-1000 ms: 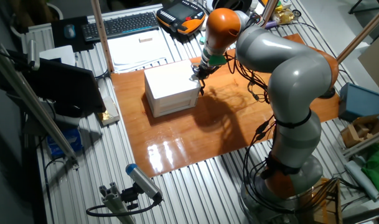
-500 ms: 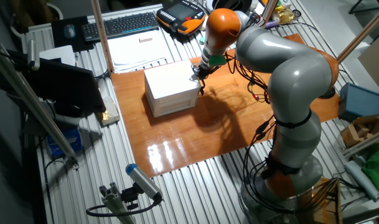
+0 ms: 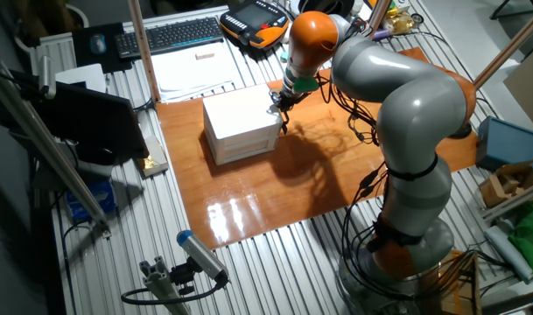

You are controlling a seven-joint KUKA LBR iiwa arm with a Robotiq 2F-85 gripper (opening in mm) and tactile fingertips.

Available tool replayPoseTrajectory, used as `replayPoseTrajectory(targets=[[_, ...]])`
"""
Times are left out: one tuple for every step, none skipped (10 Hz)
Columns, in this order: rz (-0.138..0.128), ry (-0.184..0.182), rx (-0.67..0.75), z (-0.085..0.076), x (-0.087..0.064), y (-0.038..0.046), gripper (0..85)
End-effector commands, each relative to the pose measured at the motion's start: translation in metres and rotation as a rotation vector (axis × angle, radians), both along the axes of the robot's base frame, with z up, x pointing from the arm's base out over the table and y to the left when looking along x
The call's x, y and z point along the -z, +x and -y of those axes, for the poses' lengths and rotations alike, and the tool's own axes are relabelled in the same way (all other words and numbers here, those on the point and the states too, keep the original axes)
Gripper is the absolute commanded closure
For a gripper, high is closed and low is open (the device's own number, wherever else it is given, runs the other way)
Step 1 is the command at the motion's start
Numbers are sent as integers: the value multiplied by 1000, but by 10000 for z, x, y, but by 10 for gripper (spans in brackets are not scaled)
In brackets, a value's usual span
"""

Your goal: Grasp the handle and open the drawer

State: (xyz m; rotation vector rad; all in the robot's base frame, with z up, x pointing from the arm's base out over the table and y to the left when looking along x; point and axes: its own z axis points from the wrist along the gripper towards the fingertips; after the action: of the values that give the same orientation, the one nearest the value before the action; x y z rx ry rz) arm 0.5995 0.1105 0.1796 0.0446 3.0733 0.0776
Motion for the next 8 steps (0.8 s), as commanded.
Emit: replayPoseTrajectory(targets=[[0,-3,-2,4,2,0,843],[3,-5,-3,16,10,1,843],[3,-5,-3,23,13,6,843],[3,-7,-6,27,7,6,843],[0,-7,-6,33,2,7,843],[-1,-7,-8,41,2,8,843],[-1,-4,-8,47,1,10,843],[-1,-4,-10,54,-2,12,843]])
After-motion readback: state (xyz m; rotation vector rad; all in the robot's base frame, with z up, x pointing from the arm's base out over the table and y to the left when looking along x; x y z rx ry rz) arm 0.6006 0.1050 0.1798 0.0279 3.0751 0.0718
